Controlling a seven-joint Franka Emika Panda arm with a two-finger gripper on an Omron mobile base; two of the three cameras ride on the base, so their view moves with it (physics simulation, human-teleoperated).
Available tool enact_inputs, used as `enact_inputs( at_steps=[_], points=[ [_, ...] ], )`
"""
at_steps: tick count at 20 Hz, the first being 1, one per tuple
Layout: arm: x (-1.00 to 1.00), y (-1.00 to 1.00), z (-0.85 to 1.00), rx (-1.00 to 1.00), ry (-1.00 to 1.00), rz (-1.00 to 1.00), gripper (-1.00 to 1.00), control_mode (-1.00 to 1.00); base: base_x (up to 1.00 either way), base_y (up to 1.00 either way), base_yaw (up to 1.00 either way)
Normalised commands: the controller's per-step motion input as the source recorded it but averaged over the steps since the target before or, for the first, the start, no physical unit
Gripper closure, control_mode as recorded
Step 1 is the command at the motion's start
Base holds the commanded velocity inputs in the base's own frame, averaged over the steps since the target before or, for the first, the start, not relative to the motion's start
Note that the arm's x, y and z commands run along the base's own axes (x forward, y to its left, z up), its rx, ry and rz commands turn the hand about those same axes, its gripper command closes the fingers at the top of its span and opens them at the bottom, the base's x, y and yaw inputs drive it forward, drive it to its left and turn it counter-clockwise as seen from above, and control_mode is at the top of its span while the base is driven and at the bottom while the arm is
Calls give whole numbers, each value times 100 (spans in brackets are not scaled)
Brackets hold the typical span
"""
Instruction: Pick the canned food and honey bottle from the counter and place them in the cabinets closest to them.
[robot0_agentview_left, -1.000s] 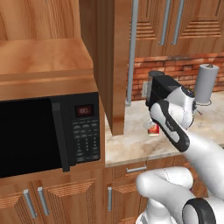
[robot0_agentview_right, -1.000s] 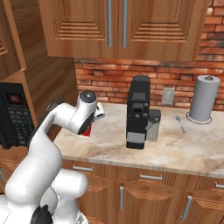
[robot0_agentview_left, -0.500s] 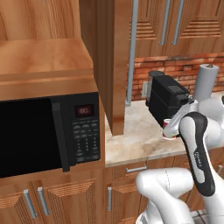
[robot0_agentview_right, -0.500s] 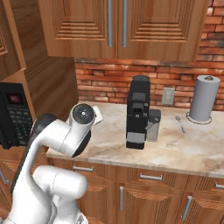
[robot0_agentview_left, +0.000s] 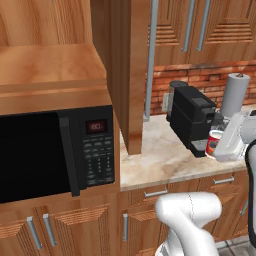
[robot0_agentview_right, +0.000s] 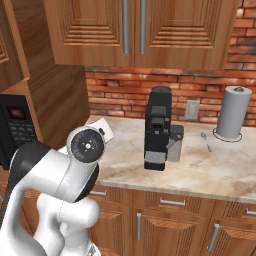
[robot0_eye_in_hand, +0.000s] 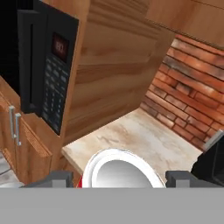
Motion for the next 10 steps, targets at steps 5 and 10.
enact_inputs(
  at_steps=[5,10],
  points=[
    [-85,1,45,-7,-20,7,100,-100,0,0,0],
    [-41,5,11,-5,-9,4,100,-100,0,0,0]
  ],
)
